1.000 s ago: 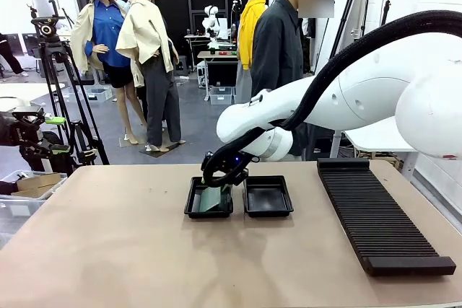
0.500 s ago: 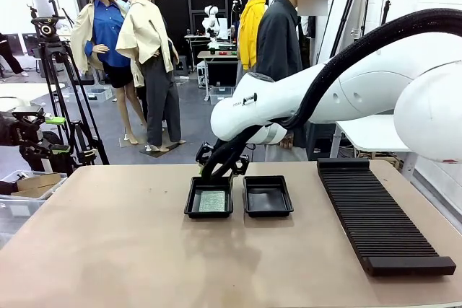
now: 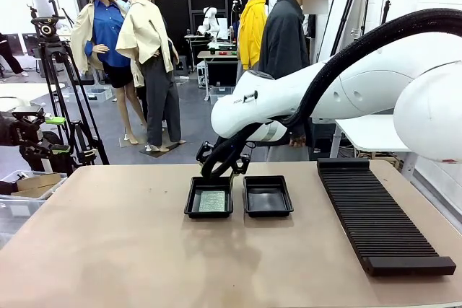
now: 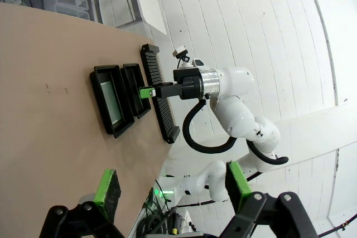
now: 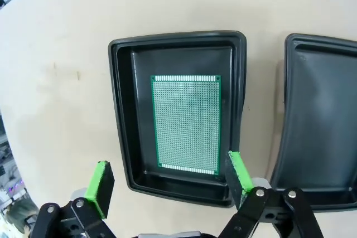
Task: Inspect and transfer BCBs to ESD trays.
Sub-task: Pick up the Blank PCB from the PCB Rack and place it in the left ESD tray.
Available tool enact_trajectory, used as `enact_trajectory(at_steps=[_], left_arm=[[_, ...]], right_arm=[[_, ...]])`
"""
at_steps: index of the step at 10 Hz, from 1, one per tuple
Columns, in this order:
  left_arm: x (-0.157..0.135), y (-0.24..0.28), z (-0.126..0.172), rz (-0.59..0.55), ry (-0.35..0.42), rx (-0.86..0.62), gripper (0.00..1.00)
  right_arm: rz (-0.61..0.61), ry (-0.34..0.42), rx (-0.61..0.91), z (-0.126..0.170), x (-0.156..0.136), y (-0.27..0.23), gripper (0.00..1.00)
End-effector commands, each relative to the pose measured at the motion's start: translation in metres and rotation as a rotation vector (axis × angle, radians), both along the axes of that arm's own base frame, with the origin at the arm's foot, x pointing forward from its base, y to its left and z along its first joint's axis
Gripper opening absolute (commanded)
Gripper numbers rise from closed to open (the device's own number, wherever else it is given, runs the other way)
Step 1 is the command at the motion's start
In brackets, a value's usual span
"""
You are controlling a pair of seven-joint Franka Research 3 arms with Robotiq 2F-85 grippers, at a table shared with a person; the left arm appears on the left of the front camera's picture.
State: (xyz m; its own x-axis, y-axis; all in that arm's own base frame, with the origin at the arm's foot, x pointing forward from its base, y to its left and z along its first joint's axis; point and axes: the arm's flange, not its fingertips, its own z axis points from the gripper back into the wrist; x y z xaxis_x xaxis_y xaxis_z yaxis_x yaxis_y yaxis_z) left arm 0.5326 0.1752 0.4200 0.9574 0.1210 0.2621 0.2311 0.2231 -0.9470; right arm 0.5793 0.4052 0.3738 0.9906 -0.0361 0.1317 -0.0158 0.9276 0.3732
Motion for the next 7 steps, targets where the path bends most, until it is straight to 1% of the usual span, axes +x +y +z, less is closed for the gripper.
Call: enact_trajectory(at_steps=[1,7], left_arm=[[0.0,-0.0002,0.0033,0.004,0.009,-0.003,1.0],[0.0,-0.0002,0.0033,0.004,0.009,-0.003,1.0]], right_arm=[[0.0,-0.007,0.0,-0.0002,-0.0003,0.0,1.0],[0.0,-0.007,0.0,-0.0002,-0.0003,0.0,1.0]])
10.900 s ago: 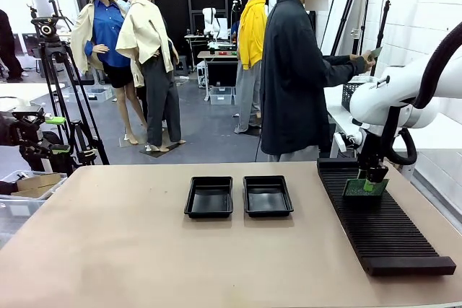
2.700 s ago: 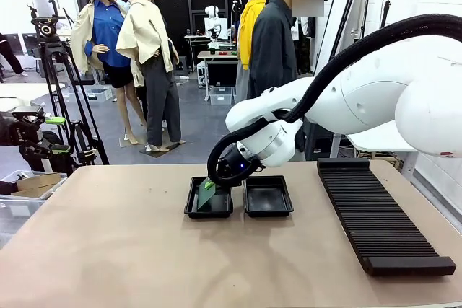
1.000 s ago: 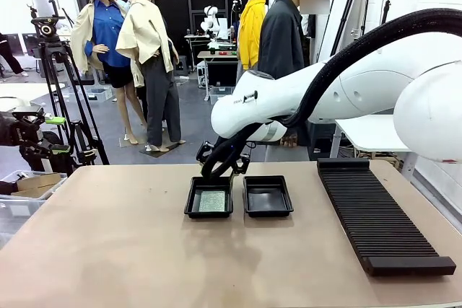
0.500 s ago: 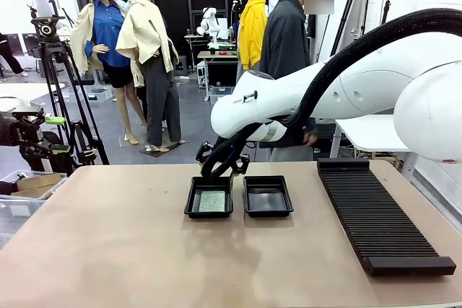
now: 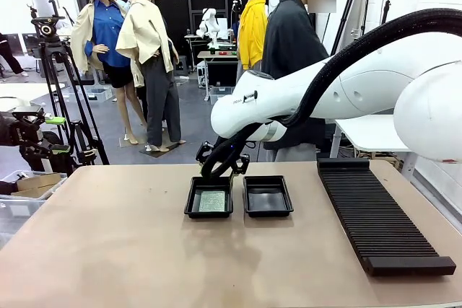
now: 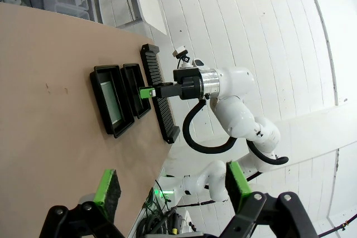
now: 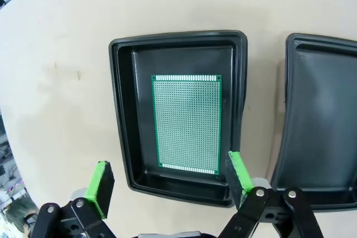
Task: Inspect and transfer BCBs to ESD trays.
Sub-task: Pick up the ESD tray and place it on the left side of the table.
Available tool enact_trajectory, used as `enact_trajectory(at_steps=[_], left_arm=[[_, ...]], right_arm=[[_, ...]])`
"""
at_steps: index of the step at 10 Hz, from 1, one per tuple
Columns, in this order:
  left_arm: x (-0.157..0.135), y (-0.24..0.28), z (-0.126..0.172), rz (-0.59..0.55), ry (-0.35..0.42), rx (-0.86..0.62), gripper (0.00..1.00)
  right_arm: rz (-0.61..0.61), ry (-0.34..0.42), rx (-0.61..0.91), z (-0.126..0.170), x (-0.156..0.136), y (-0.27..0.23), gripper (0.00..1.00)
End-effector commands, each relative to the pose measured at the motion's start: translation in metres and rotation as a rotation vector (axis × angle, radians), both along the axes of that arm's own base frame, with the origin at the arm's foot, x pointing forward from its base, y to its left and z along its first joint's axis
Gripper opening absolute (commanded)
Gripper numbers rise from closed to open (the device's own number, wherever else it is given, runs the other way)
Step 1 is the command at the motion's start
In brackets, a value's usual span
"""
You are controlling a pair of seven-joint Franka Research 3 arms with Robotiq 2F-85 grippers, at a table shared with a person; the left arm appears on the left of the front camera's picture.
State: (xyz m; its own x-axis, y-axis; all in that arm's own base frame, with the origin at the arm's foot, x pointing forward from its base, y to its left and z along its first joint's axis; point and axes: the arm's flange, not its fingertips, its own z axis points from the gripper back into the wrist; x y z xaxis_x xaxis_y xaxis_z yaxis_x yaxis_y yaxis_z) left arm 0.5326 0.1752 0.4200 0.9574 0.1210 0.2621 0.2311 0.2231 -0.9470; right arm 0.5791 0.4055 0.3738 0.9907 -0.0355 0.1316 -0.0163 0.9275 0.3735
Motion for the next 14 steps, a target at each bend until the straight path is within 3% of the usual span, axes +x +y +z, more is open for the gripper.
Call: enact_trajectory(at_steps=[1,10,14], left_arm=[[0.0,0.0,0.003,0.004,0.009,-0.003,1.0],[0.0,0.0,0.003,0.004,0.009,-0.003,1.0],[0.0,0.0,0.003,0.004,0.009,-0.003,1.0]], right_arm=[[-0.001,-0.007,0.0,0.0,0.0,0.0,1.0],[-0.007,-0.006,0.005,0.002,0.002,-0.005,1.0],[-0.032,0.068,0.233,0.05,-0.005,-0.087,1.0]])
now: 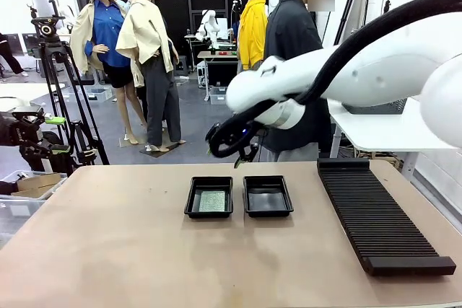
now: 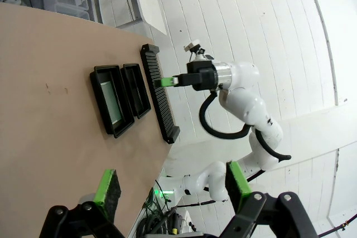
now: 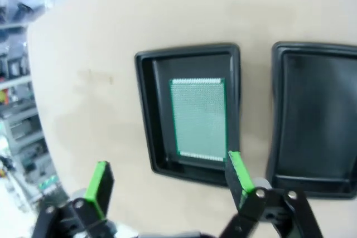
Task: Inspect and transfer BCBs to ESD trays.
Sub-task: Pick up the ESD tray and place it on the left side of the table.
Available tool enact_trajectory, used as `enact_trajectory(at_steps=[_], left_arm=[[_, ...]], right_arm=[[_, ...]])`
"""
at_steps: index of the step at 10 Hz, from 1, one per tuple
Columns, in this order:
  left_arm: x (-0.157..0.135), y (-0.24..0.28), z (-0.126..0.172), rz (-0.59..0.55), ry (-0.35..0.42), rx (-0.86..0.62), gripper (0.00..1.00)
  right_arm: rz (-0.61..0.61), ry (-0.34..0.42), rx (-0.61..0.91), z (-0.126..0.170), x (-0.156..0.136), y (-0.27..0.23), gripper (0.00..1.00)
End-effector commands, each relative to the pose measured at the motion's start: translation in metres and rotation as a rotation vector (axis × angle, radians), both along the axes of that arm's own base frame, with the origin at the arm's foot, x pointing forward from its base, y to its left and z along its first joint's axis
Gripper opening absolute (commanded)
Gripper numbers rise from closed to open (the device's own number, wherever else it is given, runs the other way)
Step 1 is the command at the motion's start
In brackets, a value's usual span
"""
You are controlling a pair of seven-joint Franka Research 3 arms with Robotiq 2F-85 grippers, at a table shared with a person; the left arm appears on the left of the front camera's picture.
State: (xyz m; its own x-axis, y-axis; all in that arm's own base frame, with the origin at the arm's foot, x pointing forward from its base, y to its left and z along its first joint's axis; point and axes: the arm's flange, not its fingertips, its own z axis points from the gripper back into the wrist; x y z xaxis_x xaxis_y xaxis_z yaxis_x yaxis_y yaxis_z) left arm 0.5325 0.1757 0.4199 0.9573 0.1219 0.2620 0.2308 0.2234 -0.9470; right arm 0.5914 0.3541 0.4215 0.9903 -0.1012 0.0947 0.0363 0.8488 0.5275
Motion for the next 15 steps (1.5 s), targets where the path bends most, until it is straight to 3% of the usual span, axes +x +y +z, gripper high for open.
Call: enact_trajectory(at_steps=[1,7,11,15], left_arm=[[0.0,-0.001,0.003,0.003,0.009,-0.003,1.0],[0.0,-0.001,0.003,0.003,0.009,-0.003,1.0],[0.0,-0.001,0.003,0.003,0.009,-0.003,1.0],[0.0,-0.001,0.003,0.003,0.009,-0.003,1.0]], right_arm=[[-0.013,0.055,0.128,0.014,-0.018,-0.066,1.0],[-0.209,-0.031,0.35,0.044,-0.048,-0.217,1.0],[-0.17,-0.037,0.54,0.024,-0.063,-0.302,1.0],[-0.146,-0.068,0.722,-0.007,-0.062,-0.356,1.0]])
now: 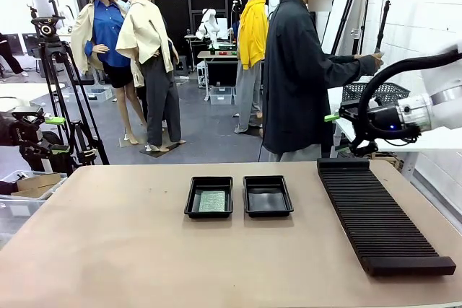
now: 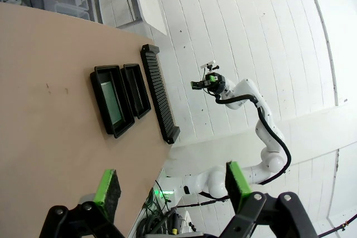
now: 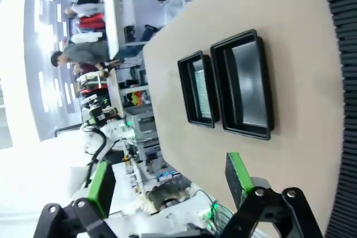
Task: Inspect and transfer BCBs to ESD trays.
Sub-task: Pick up the ESD tray and place it on the left side of the table.
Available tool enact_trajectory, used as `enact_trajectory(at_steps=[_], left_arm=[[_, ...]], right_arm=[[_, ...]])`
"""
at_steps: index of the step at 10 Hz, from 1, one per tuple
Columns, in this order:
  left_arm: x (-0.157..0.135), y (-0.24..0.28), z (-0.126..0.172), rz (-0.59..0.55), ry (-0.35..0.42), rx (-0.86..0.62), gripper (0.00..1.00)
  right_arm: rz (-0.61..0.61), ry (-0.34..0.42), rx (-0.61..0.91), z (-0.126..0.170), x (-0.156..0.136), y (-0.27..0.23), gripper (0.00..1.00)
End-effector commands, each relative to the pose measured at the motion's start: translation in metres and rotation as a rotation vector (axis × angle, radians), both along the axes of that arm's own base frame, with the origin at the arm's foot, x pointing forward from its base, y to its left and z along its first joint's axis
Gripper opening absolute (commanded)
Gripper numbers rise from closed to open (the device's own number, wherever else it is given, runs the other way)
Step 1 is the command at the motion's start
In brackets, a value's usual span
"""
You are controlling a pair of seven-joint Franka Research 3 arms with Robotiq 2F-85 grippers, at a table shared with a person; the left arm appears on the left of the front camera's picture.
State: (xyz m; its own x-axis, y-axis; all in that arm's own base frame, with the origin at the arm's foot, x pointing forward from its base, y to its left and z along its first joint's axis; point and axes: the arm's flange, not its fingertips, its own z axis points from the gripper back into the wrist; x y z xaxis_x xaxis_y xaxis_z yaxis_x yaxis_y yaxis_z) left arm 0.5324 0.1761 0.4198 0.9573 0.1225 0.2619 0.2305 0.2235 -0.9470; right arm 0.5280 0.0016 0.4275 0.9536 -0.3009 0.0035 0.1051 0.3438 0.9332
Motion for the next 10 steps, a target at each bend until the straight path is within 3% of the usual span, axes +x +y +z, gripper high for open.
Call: enact_trajectory(at_steps=[1,7,10], left_arm=[[0.0,-0.001,0.003,0.003,0.009,-0.003,1.0],[0.0,-0.001,0.003,0.003,0.009,-0.003,1.0],[0.0,-0.001,0.003,0.003,0.009,-0.003,1.0]], right_arm=[[-0.014,-0.042,0.089,-0.023,0.005,-0.013,1.0],[0.096,0.039,0.163,-0.052,0.022,-0.046,1.0],[0.133,0.04,0.228,-0.062,0.028,-0.055,1.0]])
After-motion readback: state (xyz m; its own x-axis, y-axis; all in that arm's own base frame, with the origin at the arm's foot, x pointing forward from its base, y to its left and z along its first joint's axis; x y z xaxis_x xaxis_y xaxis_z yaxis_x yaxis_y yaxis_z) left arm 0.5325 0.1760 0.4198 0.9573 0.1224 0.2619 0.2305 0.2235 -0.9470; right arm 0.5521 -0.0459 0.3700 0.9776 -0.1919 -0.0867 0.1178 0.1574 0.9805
